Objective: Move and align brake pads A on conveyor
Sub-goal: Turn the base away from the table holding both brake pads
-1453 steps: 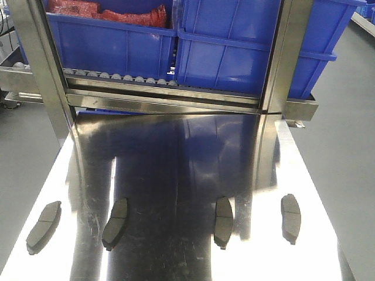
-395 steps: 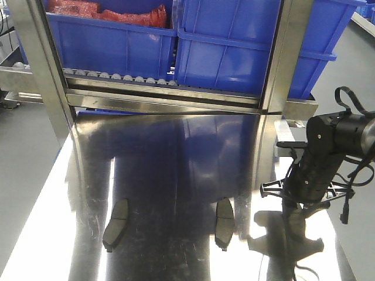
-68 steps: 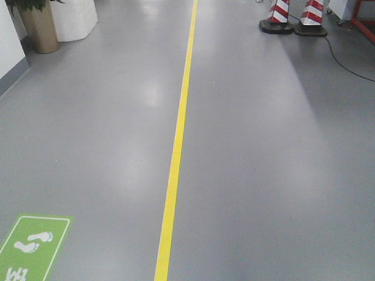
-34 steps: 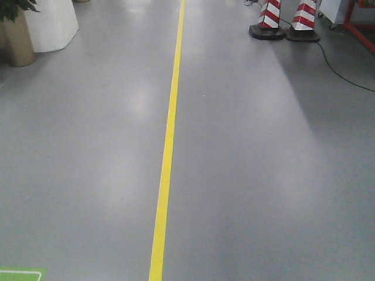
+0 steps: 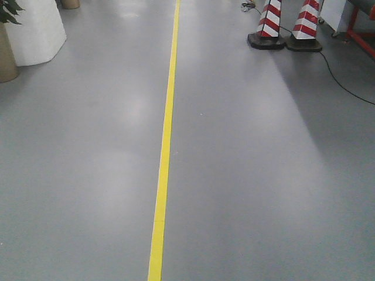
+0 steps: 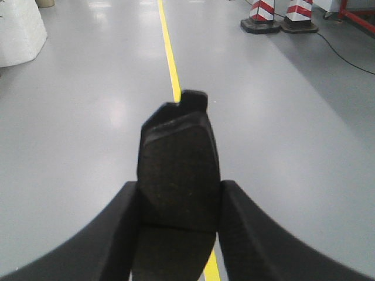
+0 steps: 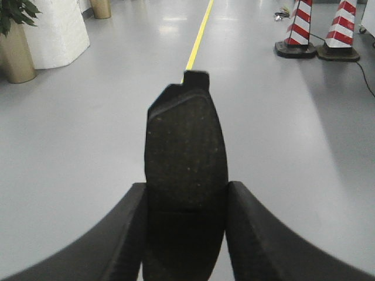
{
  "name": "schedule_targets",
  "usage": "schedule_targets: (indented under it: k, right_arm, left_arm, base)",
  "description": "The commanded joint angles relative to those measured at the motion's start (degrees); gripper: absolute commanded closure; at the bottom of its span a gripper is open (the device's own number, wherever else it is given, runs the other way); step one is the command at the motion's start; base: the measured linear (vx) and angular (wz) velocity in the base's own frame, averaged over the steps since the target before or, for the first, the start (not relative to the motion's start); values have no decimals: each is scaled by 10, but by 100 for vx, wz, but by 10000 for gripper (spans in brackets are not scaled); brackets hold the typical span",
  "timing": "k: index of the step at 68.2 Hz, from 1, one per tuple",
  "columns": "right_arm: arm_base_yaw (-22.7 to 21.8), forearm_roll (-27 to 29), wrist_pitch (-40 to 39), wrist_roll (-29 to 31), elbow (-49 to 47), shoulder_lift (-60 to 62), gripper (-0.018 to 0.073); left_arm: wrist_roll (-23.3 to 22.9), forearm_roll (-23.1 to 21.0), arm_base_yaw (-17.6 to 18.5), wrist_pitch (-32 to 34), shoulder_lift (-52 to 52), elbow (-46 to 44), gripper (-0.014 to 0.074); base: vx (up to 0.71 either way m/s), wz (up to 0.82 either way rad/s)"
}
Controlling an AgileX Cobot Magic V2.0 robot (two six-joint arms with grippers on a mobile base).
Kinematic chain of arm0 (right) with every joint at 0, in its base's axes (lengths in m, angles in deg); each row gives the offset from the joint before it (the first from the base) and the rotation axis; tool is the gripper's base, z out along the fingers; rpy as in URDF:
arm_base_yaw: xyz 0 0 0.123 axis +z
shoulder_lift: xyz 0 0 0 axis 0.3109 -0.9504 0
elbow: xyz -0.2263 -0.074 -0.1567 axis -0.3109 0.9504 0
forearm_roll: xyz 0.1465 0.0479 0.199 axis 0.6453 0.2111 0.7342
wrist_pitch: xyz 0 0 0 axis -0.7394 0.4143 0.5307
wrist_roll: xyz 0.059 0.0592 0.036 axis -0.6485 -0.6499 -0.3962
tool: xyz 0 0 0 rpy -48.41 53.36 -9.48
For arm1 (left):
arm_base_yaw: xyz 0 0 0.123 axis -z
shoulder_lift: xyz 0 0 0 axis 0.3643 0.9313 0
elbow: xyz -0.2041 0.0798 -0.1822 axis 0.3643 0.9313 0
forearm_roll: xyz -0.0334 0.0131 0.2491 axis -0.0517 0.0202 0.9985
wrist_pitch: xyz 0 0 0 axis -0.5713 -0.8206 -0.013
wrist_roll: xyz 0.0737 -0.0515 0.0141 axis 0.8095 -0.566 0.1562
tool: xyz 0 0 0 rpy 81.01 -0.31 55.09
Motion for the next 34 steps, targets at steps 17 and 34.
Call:
schedule_targets:
  k: [17,34]
  right_arm:
    - [-3,-5,-56,0,-17,-3,564]
    - [-3,-5,-56,0,-17,-1,564]
  left_arm:
    - [-6,-5,1,56,6,-16,603]
    - [-6,-5,1,56,6,-16,603]
  base:
    - [64,1]
    - [66,-5]
